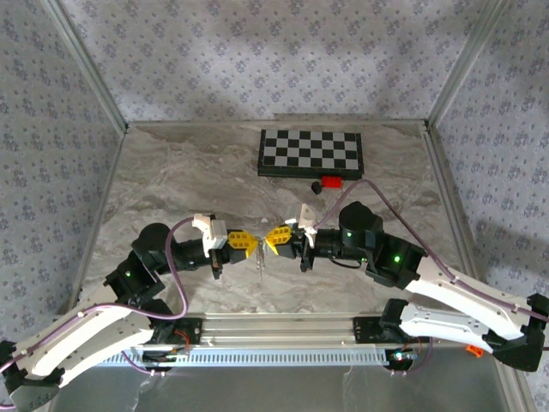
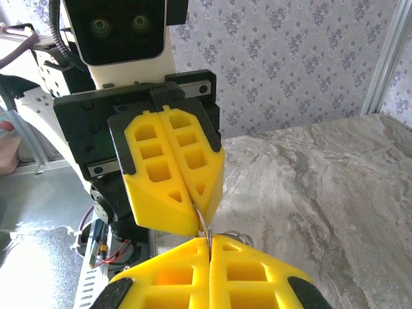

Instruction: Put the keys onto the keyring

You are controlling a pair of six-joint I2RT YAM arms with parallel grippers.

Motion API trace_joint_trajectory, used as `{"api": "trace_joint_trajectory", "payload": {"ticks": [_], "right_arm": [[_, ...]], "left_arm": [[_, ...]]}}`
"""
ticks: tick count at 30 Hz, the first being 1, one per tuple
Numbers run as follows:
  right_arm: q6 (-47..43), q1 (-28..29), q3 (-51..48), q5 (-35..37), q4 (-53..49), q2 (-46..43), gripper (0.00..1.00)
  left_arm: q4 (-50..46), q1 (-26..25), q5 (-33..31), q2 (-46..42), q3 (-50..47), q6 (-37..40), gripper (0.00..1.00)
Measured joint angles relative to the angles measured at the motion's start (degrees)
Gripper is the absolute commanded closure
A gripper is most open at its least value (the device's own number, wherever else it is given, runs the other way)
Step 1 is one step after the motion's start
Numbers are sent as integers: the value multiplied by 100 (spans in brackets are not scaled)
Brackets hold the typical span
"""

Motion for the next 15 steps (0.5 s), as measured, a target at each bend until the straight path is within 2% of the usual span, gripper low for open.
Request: {"api": "trace_joint_trajectory", "payload": {"ticks": [15], "right_arm": [[-2, 2, -13, 2, 0, 28, 100]], "left_arm": [[4, 0, 44, 66, 0, 0, 100]]}}
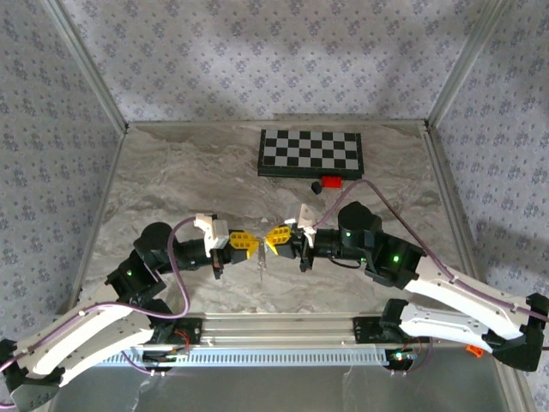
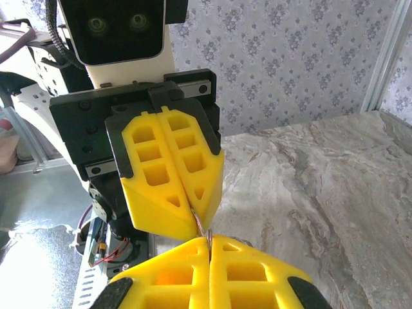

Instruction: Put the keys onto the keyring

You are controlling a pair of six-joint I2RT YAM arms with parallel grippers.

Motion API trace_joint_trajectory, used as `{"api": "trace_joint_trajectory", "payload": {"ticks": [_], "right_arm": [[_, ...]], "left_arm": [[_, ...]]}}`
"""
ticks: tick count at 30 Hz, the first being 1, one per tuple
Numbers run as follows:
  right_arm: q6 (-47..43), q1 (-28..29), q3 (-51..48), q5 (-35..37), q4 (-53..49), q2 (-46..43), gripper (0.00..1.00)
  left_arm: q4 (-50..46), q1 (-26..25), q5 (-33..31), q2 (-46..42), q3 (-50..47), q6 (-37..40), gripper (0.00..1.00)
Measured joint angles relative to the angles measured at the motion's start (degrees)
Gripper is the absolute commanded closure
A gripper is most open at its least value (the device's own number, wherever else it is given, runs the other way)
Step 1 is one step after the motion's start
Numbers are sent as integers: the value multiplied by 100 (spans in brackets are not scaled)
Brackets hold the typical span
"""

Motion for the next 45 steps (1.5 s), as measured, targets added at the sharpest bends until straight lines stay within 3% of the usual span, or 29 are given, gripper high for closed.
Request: {"api": "trace_joint_trajectory", "payload": {"ticks": [45], "right_arm": [[0, 4, -63, -39, -4, -83, 100]], "left_arm": [[0, 0, -2, -2, 0, 0, 100]]}}
